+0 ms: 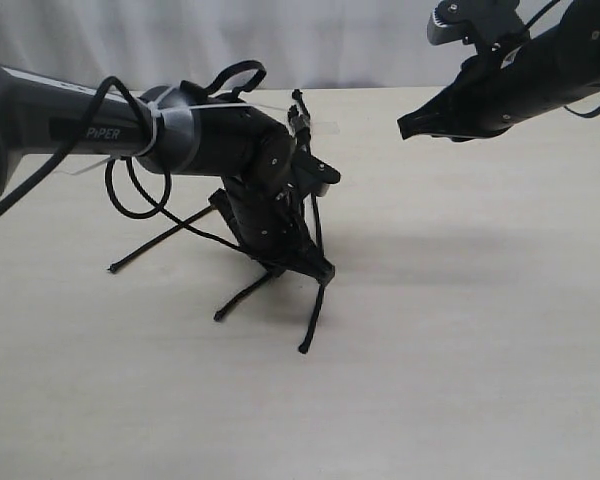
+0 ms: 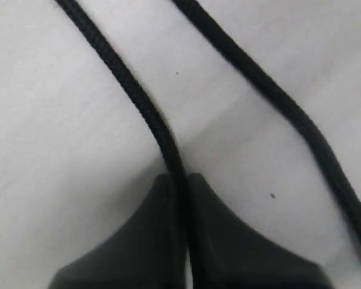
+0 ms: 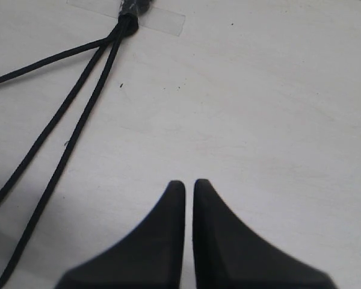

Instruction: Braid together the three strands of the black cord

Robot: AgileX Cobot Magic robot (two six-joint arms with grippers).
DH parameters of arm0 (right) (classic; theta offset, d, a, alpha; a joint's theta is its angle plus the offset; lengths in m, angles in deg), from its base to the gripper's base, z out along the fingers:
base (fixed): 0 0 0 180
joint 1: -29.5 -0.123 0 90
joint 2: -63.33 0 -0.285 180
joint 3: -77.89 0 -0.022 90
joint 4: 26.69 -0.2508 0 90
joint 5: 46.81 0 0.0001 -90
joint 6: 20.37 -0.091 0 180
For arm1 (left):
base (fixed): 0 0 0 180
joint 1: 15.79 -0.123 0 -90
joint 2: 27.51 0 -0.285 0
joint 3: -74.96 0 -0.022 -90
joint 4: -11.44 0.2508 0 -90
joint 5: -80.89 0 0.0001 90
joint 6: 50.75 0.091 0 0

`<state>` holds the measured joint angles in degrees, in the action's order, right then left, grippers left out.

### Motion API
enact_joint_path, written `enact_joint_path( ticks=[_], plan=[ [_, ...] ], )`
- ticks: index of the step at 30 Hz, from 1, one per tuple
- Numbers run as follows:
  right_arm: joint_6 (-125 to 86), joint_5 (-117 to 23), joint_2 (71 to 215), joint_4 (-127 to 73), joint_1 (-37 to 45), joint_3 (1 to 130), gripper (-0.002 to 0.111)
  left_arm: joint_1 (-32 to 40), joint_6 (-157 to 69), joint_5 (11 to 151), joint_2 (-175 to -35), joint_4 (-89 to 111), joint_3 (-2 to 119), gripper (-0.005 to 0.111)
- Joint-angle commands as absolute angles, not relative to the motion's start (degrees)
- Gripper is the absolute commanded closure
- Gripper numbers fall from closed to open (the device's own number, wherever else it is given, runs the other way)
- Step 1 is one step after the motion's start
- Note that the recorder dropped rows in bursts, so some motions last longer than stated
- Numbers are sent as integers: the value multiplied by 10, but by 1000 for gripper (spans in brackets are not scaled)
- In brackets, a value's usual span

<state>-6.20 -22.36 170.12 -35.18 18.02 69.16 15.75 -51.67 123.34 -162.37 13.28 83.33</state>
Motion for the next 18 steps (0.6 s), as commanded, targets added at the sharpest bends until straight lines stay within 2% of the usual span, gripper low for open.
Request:
enact_joint_path(
  ticks=[1, 8, 18],
  plan=[
    [-58, -230, 1702, -354, 180, 689, 104, 154, -457, 1279, -1618, 146, 848, 107],
    [-58, -230, 1702, -354, 180, 689, 104, 114, -444, 1280, -1589, 294, 888, 107],
    [-58, -230, 1702, -354, 180, 689, 104, 16, -357, 1137, -1647, 344, 884, 107]
  ],
)
